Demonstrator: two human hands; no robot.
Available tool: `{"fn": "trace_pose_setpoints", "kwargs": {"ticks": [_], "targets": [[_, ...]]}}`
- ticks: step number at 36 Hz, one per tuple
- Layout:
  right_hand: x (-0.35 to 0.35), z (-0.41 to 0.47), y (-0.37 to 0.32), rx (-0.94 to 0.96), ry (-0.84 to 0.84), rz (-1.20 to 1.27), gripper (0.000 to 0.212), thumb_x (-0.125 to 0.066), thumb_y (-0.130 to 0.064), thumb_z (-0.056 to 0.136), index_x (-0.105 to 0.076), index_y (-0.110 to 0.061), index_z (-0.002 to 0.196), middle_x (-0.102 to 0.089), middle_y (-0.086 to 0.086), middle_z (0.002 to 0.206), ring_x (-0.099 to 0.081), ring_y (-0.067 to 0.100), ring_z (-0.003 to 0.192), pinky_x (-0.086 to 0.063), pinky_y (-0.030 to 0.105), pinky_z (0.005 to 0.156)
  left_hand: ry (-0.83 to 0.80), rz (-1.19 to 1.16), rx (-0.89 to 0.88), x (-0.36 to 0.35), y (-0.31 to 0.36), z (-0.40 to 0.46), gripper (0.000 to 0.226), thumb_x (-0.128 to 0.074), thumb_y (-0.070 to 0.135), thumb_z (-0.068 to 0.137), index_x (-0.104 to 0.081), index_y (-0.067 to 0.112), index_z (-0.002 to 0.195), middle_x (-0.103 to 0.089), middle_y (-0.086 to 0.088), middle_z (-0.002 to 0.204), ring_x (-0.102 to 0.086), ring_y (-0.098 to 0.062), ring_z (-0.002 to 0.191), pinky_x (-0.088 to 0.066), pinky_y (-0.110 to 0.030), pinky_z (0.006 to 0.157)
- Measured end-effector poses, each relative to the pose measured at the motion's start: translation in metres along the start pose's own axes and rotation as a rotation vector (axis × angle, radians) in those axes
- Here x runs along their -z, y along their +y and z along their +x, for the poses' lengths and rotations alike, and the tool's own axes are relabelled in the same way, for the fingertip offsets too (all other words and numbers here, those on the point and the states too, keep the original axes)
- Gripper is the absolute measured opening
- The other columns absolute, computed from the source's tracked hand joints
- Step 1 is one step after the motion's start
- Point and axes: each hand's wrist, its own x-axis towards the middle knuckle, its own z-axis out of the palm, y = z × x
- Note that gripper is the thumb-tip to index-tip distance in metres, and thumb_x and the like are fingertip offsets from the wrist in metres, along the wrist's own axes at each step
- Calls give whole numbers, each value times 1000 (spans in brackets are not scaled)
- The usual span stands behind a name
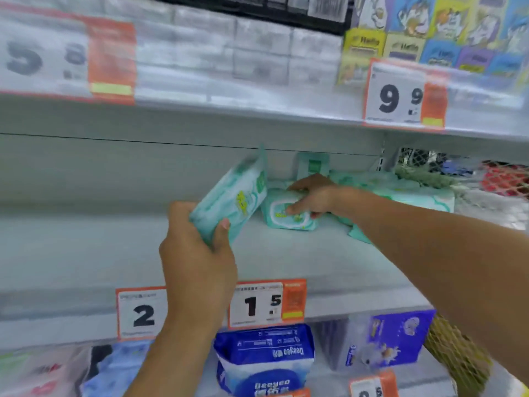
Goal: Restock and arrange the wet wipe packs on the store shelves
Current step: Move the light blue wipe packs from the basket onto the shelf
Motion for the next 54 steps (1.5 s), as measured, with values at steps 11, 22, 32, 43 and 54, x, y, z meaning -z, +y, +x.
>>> {"fn": "trace_pose_setpoints", "kwargs": {"ticks": [11, 22, 32, 43, 54], "targets": [[-18, 62, 8, 88, 228, -133, 66, -70, -7, 85, -47, -19, 146, -49, 9, 146, -54, 22, 126, -41, 21, 98, -86, -104, 242, -17, -8, 17, 18, -60, 20, 97, -43, 25, 92, -59, 5, 89, -66, -24, 81, -59, -50, 71], [16, -52, -9, 100, -376, 654, 52, -77, -17, 75, -61, -15, 125, -72, 6, 120, -69, 21, 109, -59, 40, 89, -462, 115, 181, -33, 22, -5, 23, -54, 35, 98, -44, 22, 113, -62, 2, 104, -63, -22, 92, -53, -38, 74], [69, 36, 29, -53, 115, -192, 79, -90, -6, 68, -54, -9, 138, -62, 14, 123, -69, 30, 93, -63, 39, 66, -736, 950, -173, -31, 28, -22, 49, -23, 49, 99, -61, 21, 83, -55, 5, 79, -51, -18, 75, -36, -30, 67], [48, 92, 50, 42, 297, -595, 103, -80, -36, 80, -12, -23, 156, -15, 19, 156, -32, 47, 137, -43, 52, 106, -880, 895, -177, -32, 15, -4, 46, -24, 49, 99, -51, 20, 75, -56, 4, 74, -54, -12, 72, -43, -31, 68], [22, 81, 42, 79, 241, -673, 40, -87, -20, 70, -65, -8, 100, -65, 9, 105, -64, 28, 96, -56, 36, 84, -813, 924, -239, -33, 15, -8, 51, -19, 54, 99, -58, 25, 84, -61, 7, 82, -48, -9, 69, -36, -31, 67]]}}
